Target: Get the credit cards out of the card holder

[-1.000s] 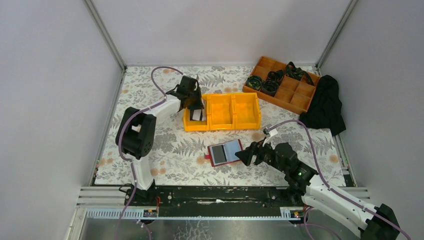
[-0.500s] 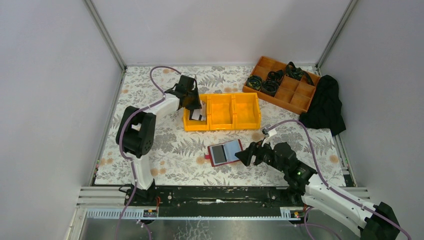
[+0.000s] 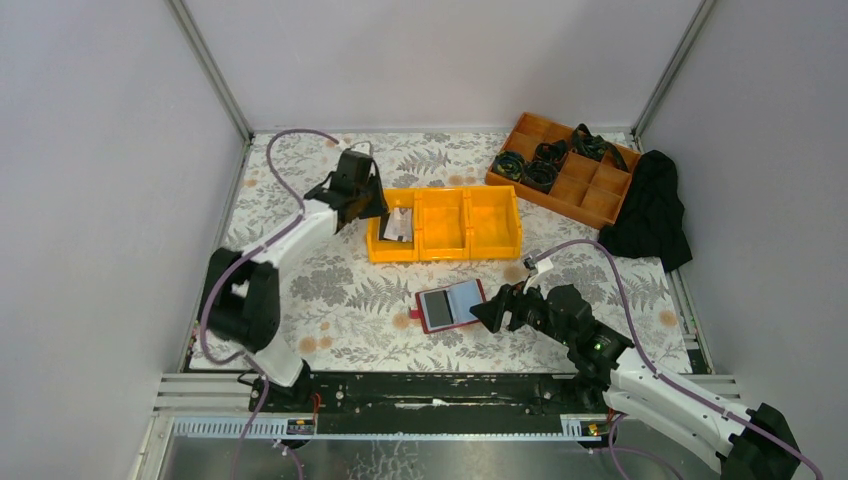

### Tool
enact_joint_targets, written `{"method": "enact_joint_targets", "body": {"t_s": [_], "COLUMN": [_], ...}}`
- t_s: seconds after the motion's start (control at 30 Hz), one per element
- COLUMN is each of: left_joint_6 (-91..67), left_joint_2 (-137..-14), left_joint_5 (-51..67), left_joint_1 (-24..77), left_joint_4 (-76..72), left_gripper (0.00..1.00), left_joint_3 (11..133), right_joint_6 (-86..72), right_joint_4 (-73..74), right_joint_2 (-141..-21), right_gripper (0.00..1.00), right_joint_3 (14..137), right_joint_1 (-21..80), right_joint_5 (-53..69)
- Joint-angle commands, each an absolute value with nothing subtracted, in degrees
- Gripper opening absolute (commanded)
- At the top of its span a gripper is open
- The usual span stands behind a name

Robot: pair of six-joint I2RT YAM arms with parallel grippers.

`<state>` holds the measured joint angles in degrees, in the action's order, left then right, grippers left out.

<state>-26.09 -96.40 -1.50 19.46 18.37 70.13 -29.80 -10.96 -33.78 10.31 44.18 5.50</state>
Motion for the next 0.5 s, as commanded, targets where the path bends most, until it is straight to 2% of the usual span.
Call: {"method": "enact_joint_targets", "body": {"t_s": [0.0,0.17,0.3,0.37,0.4,0.47], "left_joint_6": [-27.5,-28.5,-33.6,-36.1,-37.2,-38.6], "left_joint_2": [-85.9,-76.1,-71.0,-70.4,-70.3,-70.2], "left_joint_5": [-1.2,-11.5,-9.2,-7.1,-6.8,-7.1], "left_joint_1": [22.3,37.9,47.5,50.5,51.5,52.8], "left_joint_4": [10.7,2.7,-6.2,-10.1,-11.6,-13.4], "left_gripper": [0.29,0.28,0.24,0.16,0.03,0.00], "left_joint_3": [62.3,51.5,41.1,35.7,33.8,30.4], "right_joint_6": [-29.1,-29.8,-30.5,-31.4,-31.9,-33.4], "right_joint_4": [-13.4,-13.7,-14.0,-16.0,-17.1,-20.7], "right_joint_2": [-33.7,-35.4,-40.9,-45.6,-47.6,-50.7], "right_gripper": [0.81,0.79,0.74,0.72,0.72,0.71], "right_joint_3": [10.5,10.7,12.1,12.8,13.2,13.3], "right_joint_1": [44.1,44.1,44.1,44.1,44.1,44.1], "right_joint_5": [5.4,4.5,5.0,7.5,8.7,10.3]}}
